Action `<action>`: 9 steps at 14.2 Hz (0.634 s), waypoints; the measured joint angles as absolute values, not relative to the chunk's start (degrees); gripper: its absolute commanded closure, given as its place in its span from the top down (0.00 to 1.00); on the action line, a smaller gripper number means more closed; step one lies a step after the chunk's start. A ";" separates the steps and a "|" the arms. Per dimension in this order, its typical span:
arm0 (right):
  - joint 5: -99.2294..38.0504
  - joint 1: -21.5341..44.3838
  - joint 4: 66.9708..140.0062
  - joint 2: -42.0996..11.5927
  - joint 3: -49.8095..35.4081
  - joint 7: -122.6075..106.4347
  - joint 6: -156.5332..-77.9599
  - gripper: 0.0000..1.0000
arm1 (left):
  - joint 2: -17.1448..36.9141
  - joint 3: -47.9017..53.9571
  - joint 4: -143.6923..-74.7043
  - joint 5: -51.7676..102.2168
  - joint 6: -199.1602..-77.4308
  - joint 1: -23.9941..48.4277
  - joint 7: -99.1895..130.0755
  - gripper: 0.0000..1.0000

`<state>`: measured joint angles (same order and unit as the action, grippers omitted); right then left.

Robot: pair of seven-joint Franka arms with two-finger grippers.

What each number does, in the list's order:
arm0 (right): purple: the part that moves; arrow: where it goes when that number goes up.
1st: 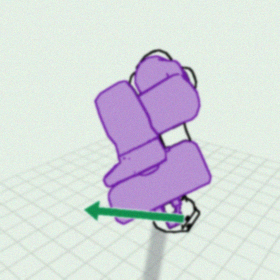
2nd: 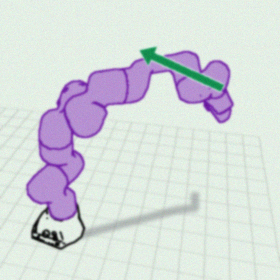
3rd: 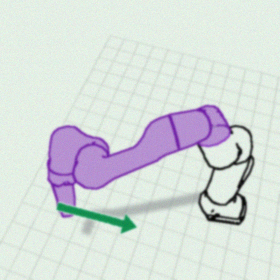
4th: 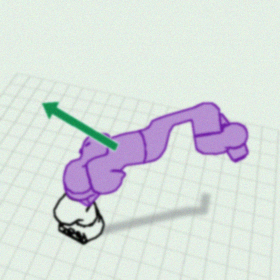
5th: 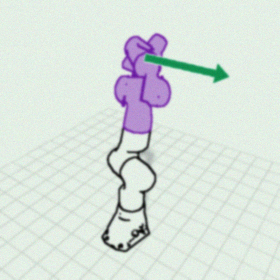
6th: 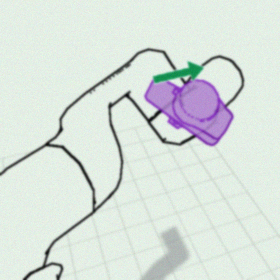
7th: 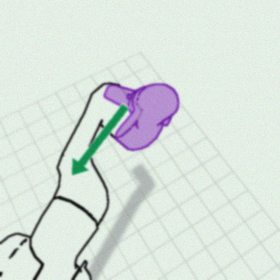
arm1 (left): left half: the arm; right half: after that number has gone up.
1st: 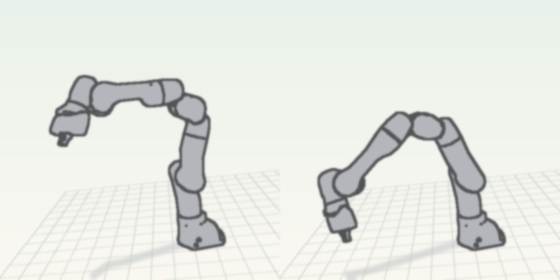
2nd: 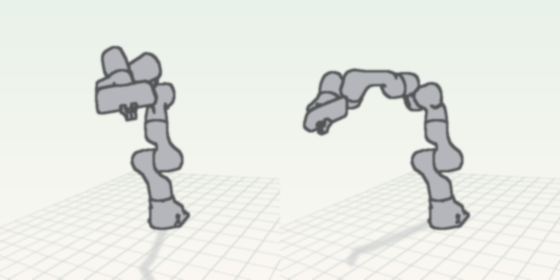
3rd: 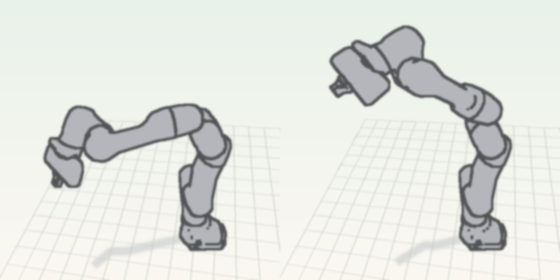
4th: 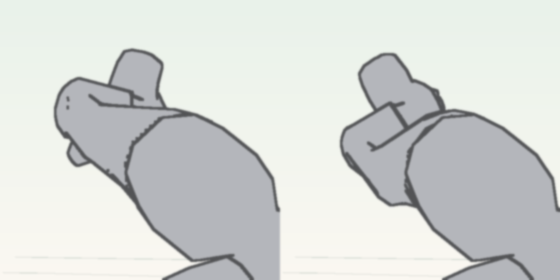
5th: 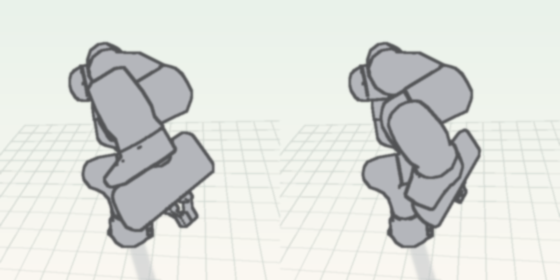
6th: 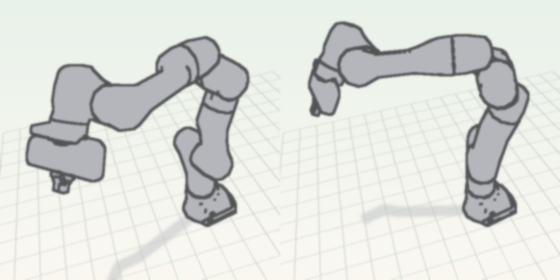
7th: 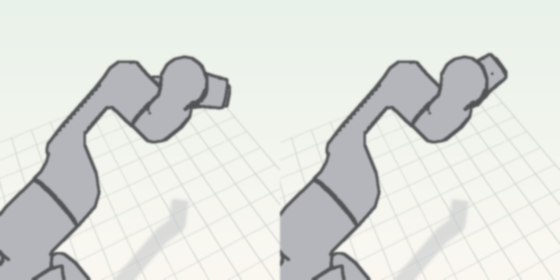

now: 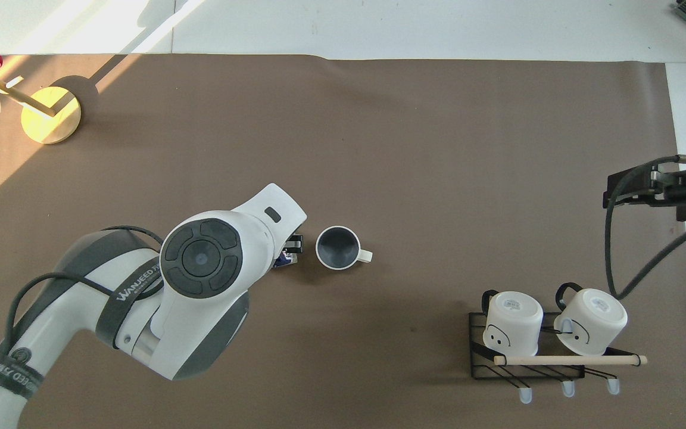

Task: Place cup and milk on table
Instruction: 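Carry the milk carton with the left gripper beside the white mug, then open the left gripper and withdraw it from the carton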

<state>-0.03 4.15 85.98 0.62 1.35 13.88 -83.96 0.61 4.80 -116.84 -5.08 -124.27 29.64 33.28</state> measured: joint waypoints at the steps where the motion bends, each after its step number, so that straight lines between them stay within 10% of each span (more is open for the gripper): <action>1: -0.03 4.14 86.28 0.83 1.36 14.03 -84.25 1.00 | 0.61 4.77 -116.77 -5.08 -124.27 29.64 33.28 1.00; 9: -0.02 4.05 86.73 1.12 1.57 14.08 -84.52 1.00 | -2.83 2.92 -106.67 -5.07 -108.61 24.95 27.39 1.00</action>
